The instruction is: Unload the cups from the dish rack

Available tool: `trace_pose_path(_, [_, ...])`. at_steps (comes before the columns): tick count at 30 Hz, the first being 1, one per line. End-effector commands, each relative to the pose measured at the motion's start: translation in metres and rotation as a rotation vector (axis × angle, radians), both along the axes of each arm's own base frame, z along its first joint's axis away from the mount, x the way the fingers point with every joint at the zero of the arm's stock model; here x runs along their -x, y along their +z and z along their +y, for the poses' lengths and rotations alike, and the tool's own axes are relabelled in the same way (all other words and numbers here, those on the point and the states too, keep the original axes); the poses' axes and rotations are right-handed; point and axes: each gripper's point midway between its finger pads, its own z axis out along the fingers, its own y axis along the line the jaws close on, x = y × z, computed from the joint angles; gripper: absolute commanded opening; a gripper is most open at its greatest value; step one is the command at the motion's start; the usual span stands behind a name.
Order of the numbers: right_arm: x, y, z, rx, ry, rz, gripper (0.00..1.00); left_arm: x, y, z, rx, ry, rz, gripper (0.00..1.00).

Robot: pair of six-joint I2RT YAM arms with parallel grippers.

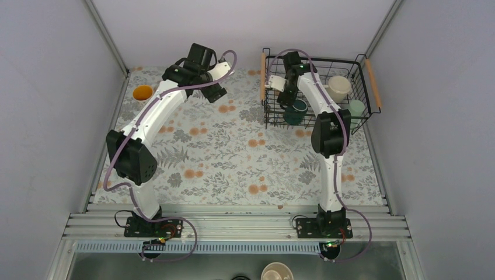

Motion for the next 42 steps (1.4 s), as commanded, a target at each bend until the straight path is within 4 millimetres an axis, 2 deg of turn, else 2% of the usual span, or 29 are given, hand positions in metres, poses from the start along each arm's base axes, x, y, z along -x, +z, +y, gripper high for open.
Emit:
trace_pose_path(1, [0.002, -0.014, 0.004, 0.015, 0.023, 0.041, 0.82, 0.002, 0.001, -0.01, 0.018, -0.011, 0.017, 1.0])
trace_pose_path(6, [0.009, -0.017, 0.006, -0.008, 0.004, 0.094, 0.79, 0.006, -0.004, -0.016, 0.012, -0.032, 0.038, 1.0])
trace_pose_path(10, [0.015, -0.02, 0.006, -0.01, -0.013, 0.139, 0.65, 0.009, -0.009, -0.02, 0.012, -0.046, 0.058, 1.0])
trace_pose_path(14, [0.026, -0.024, 0.003, 0.004, -0.022, 0.185, 0.57, 0.011, -0.01, -0.022, 0.015, -0.056, 0.064, 1.0])
trace_pose_path(19, [0.034, -0.028, -0.001, 0.017, -0.034, 0.22, 0.4, 0.014, -0.01, -0.022, 0.014, -0.064, 0.07, 1.0])
trace_pose_path(24, [0.034, -0.03, -0.003, 0.026, -0.044, 0.223, 0.26, 0.017, -0.009, -0.024, 0.018, -0.074, 0.073, 1.0])
trace_pose_path(28, [0.028, -0.029, -0.006, 0.039, -0.061, 0.202, 0.07, 0.019, -0.009, -0.023, 0.017, -0.072, 0.077, 1.0])
trace_pose_path(29, [0.025, -0.026, -0.006, 0.038, -0.064, 0.188, 0.04, 0.019, -0.008, -0.024, 0.018, -0.071, 0.075, 1.0])
trace_pose_path(34, [0.005, 0.004, -0.008, 0.004, -0.088, 0.064, 0.04, 0.021, 0.001, -0.029, 0.034, -0.075, 0.052, 1.0])
trace_pose_path(37, [-0.014, 0.031, -0.014, -0.025, -0.122, -0.052, 0.04, 0.023, 0.025, -0.037, 0.08, -0.092, -0.016, 1.0])
trace_pose_path(42, [-0.044, 0.08, -0.038, -0.058, -0.213, -0.255, 0.04, 0.028, 0.071, -0.052, 0.189, -0.125, -0.122, 1.0])
